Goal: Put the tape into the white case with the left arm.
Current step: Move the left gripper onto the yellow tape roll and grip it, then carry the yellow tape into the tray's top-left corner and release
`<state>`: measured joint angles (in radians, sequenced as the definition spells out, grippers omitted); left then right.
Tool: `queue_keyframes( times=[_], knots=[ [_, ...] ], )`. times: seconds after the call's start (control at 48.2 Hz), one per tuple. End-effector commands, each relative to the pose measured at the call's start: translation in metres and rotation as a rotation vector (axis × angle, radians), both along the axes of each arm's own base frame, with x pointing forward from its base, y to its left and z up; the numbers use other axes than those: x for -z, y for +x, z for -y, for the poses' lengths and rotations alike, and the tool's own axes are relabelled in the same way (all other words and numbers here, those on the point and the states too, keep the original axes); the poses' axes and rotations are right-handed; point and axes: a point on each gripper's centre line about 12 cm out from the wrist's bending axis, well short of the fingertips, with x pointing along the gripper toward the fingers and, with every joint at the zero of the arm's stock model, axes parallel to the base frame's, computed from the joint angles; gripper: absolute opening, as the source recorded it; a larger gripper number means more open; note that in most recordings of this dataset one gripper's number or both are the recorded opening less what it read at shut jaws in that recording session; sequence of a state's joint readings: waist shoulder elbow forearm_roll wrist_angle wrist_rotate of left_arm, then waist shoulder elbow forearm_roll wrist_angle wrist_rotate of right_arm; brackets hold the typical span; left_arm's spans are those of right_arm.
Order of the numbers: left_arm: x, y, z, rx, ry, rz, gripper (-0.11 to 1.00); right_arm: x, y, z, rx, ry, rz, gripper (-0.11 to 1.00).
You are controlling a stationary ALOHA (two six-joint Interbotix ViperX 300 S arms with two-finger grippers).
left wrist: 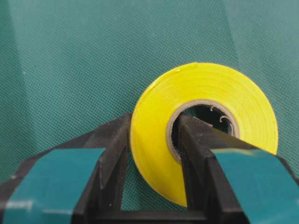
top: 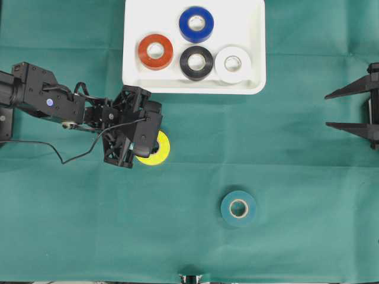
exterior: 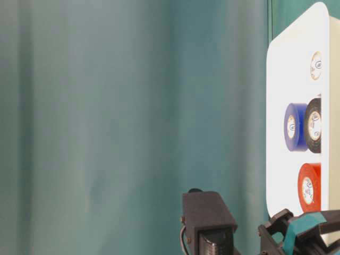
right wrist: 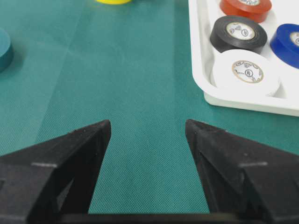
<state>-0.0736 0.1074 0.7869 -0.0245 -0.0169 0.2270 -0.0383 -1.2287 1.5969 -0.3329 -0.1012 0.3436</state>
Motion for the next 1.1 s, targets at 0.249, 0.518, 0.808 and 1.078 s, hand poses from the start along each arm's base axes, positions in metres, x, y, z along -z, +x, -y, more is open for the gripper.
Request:
queue_keyframes(
  times=[0.249,0.518,0.808,1.078],
  knots=[
    [-0.013,0.005,0.004,0.011,-0.003,0.034,0.27,-0.004,0.002,0.0,-0.003,0.001,0.013,0.98],
    [-0.04,0.002,0.011,0.03,-0.007,0.038,0.27,-0.005,0.002,0.0,-0.004,-0.001,0.015,0.98],
    [-0.068,-0.003,0.012,0.036,-0.008,0.069,0.27,-0.004,0.002,0.0,-0.003,0.001,0.013,0.98],
    [-0.08,-0.003,-0.018,-0.028,0.01,0.093,0.27,-0.004,0.002,0.0,-0.004,-0.001,0.013,0.98]
  ],
)
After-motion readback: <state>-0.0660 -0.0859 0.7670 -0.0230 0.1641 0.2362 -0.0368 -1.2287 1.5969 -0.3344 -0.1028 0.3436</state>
